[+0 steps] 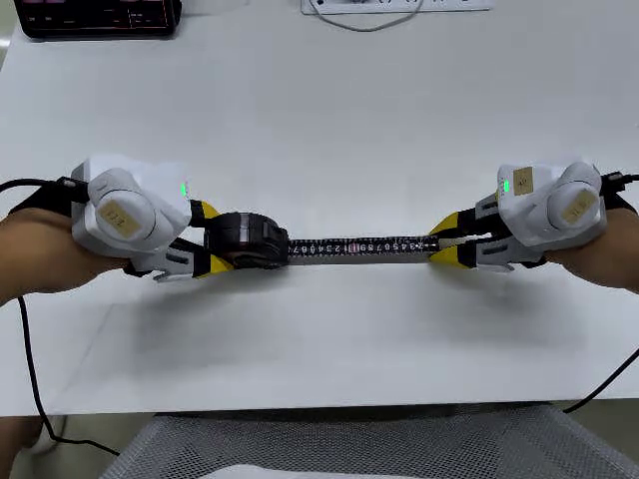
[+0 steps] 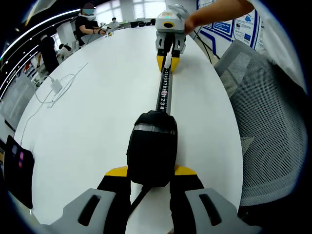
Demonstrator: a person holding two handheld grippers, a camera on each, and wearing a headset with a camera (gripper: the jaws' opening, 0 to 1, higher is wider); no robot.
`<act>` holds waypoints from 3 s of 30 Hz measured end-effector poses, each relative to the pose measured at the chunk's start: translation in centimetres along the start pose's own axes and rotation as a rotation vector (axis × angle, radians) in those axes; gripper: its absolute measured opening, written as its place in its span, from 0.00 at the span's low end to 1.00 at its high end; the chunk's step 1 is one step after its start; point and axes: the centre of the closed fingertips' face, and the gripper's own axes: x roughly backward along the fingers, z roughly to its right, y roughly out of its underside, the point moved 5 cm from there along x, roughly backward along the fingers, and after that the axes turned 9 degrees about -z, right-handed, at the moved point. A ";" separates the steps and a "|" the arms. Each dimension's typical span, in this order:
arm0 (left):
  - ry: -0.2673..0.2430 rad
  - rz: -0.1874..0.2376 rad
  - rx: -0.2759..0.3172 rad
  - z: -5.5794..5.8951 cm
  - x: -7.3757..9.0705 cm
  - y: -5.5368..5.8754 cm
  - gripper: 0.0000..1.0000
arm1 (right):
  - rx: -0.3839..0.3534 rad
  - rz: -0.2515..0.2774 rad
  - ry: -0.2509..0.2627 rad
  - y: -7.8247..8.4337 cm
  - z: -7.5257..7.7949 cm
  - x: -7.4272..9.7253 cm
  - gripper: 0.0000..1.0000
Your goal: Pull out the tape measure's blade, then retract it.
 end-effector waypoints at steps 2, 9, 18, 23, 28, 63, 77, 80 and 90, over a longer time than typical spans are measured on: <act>0.000 0.000 0.000 0.0 0.0 0.0 0.25 | 0.000 -0.002 0.000 0.1 0.0 0.1 0.10; 0.000 -0.002 -0.001 0.0 0.0 0.0 0.25 | -0.005 -0.011 0.001 0.7 0.1 0.5 0.10; 0.000 -0.005 -0.002 0.0 0.0 0.0 0.25 | -0.005 -0.019 0.004 1.2 0.2 0.9 0.10; 0.000 -0.008 -0.004 0.1 0.0 -0.1 0.25 | -0.002 -0.025 0.006 1.5 0.2 1.1 0.10; 0.000 -0.010 -0.006 0.1 0.0 -0.1 0.25 | -0.003 -0.030 0.006 1.8 0.2 1.3 0.10; -0.002 -0.016 -0.009 0.1 0.0 -0.1 0.25 | -0.001 -0.074 0.002 3.7 0.5 2.7 0.09; -0.002 -0.022 -0.010 0.1 0.0 -0.2 0.25 | -0.005 -0.092 0.002 4.9 0.5 3.5 0.09; -0.002 -0.022 -0.009 0.1 0.0 -0.2 0.25 | -0.007 -0.095 0.004 5.1 0.6 3.6 0.09; -0.008 -0.024 -0.006 0.2 0.0 -0.3 0.26 | -0.024 -0.112 -0.002 5.0 0.6 3.4 0.10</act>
